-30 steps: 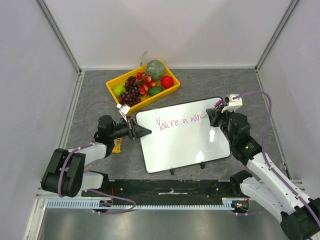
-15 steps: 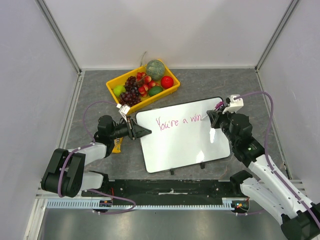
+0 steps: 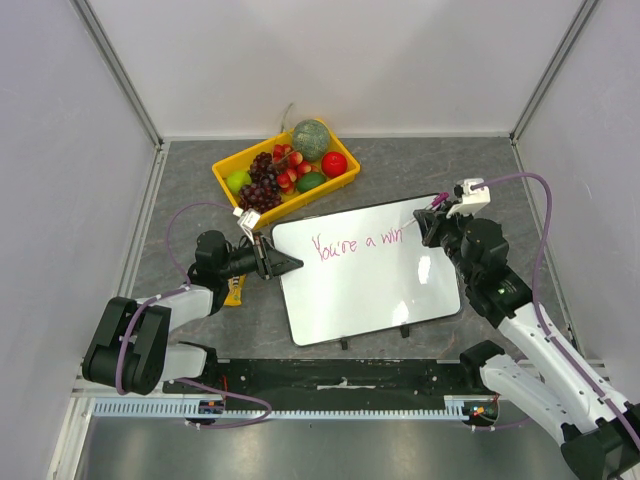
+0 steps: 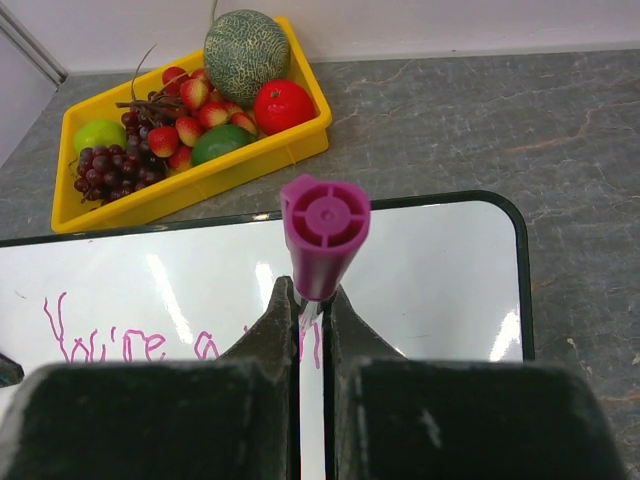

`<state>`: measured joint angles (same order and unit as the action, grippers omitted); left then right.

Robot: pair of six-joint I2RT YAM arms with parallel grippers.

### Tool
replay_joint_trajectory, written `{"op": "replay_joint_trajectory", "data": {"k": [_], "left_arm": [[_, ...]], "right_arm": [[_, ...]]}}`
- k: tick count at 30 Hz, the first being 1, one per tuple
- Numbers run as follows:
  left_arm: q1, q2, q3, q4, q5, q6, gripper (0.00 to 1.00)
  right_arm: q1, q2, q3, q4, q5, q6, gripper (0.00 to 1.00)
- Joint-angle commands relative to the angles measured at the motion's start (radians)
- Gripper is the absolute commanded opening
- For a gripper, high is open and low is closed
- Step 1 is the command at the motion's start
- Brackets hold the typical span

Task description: Write a sentence on the whiteboard

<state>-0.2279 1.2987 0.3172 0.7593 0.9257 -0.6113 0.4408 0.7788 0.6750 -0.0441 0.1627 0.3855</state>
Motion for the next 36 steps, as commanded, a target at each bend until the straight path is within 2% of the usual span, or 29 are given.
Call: {"op": "replay_joint_trajectory", "data": {"k": [1, 16, 23, 36], "left_arm": [[-0.028, 0.011, -0.017, -0.061, -0.044, 0.193, 0.02], [-0.028, 0.017, -0.012, -0.061, -0.044, 0.191, 0.02], [-0.028, 0.02, -0.01, -0.061, -0.042, 0.191, 0.02], [-0.028, 0.019, -0.012, -0.061, -0.044, 0.191, 0.02]], "right_arm": [[-0.002, -0.009, 0.023, 0.024, -0.014, -0.026, 0.0], [-0.02, 0.014, 0.021, 0.036, -0.028, -0.027, 0.0], [-0.024, 0.037, 0.014, 0.096, -0.02, -0.016, 0.0], [-0.022, 0.022, -0.006, 0.082, -0.006, -0.022, 0.0]]}}
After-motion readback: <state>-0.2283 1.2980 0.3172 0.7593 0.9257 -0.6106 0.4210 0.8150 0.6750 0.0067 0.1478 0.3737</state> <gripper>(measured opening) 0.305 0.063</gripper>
